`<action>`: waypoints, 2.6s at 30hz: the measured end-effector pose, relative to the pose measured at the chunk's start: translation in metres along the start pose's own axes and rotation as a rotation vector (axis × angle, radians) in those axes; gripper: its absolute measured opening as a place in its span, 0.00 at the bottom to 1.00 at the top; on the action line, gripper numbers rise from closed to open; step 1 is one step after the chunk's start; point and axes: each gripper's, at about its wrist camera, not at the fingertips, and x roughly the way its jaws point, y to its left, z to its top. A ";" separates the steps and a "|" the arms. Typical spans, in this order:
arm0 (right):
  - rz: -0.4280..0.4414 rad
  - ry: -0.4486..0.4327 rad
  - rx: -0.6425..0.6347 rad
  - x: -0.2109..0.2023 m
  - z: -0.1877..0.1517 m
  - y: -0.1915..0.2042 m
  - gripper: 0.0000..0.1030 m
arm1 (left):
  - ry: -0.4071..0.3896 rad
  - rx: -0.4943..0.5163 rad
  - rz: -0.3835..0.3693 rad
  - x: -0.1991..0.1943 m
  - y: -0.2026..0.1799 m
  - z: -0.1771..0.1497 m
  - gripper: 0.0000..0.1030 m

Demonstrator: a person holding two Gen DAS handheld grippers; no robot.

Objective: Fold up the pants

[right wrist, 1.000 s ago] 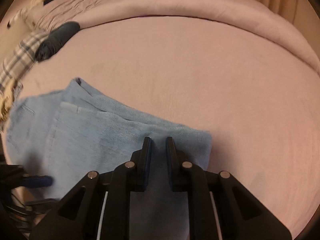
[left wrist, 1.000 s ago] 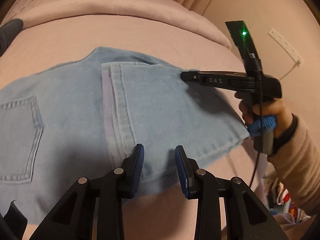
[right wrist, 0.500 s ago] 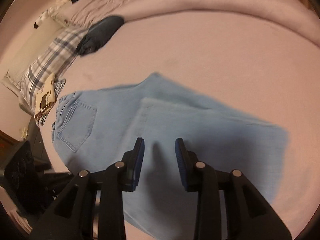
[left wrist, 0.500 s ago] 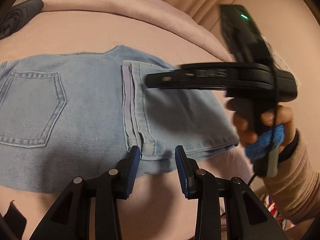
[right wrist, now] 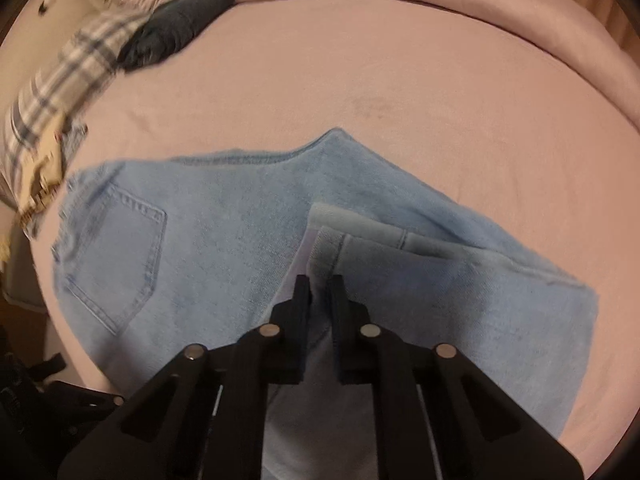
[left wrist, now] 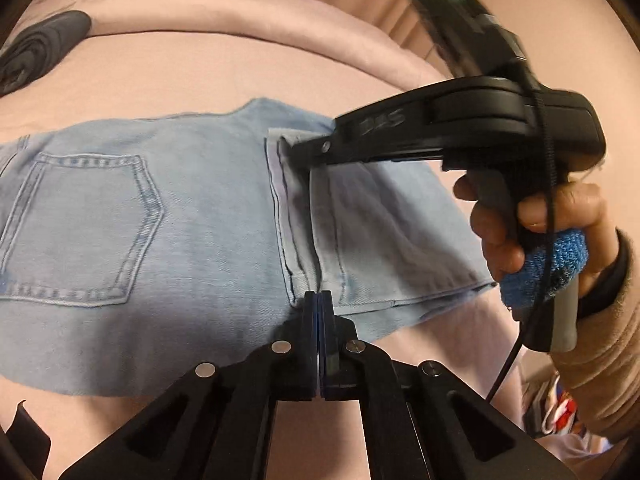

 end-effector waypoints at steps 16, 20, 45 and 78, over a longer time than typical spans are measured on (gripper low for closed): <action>0.202 0.028 0.075 0.005 0.017 -0.008 0.34 | -0.068 0.006 -0.118 -0.010 -0.010 0.039 0.00; 0.245 0.054 0.090 0.014 0.029 -0.010 0.31 | 0.021 0.005 -0.107 0.027 -0.018 0.050 0.00; 0.034 -0.105 -0.101 -0.037 -0.006 0.005 0.23 | -0.097 -0.109 0.189 -0.046 0.021 0.049 0.55; -0.006 -0.128 -0.129 -0.024 -0.052 0.042 0.31 | -0.336 -0.701 0.076 -0.086 0.157 -0.017 0.78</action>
